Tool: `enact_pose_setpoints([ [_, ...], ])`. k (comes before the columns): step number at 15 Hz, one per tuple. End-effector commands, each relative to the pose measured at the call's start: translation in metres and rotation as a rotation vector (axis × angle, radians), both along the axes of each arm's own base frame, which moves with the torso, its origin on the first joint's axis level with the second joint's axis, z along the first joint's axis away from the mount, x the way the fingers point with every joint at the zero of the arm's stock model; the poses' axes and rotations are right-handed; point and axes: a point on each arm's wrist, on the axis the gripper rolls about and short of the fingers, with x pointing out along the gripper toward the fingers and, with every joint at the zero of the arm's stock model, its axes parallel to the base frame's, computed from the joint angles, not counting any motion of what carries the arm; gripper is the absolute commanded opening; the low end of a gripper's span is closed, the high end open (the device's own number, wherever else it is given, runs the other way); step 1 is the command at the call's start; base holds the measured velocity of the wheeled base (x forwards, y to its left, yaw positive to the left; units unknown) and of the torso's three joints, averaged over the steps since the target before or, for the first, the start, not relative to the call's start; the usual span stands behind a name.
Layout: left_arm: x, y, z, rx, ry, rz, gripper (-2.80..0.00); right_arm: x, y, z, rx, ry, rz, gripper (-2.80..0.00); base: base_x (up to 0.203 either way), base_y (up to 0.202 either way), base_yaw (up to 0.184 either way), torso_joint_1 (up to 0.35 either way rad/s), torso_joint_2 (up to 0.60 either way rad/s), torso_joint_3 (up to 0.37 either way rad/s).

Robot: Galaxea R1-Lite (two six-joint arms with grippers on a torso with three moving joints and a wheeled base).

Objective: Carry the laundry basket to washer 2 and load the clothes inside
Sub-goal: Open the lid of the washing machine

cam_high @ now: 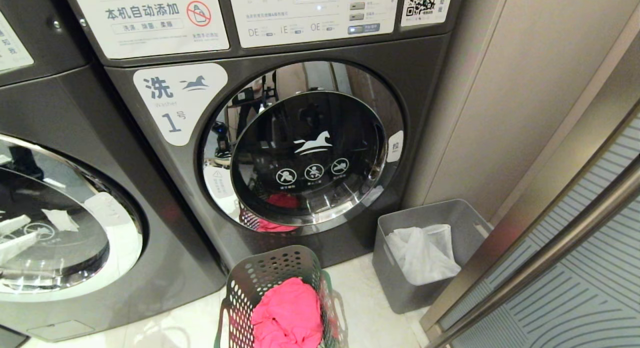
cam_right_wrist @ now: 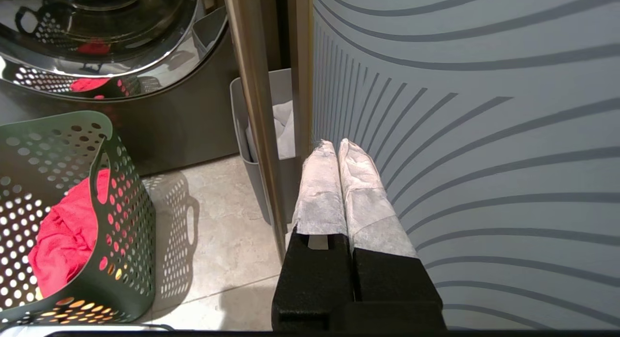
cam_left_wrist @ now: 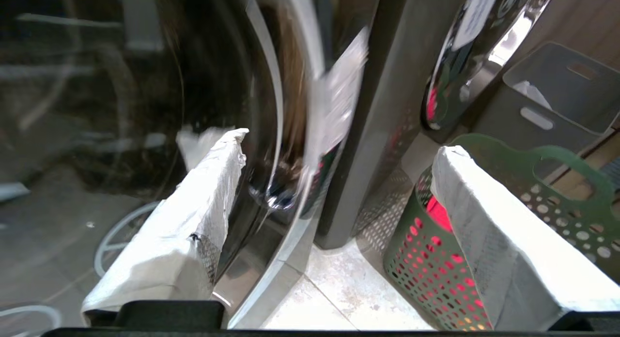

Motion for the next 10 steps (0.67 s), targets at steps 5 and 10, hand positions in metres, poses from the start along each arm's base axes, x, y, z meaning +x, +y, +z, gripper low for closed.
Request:
enact_pose_setpoints([
  [5,-0.147,-0.051,0.088,0.063,-0.034,0.310,0.00,0.000,0.000,0.000,0.000,0.000,0.000,-2.80,0.000,0.000,0.000,0.000,0.00,0.000],
  [10,-0.085,-0.042,-0.002,-0.149,0.089,0.133,0.00,0.000,0.000,0.000,0.000,0.000,0.000,-2.80,0.000,0.000,0.000,0.000,0.00,0.000],
])
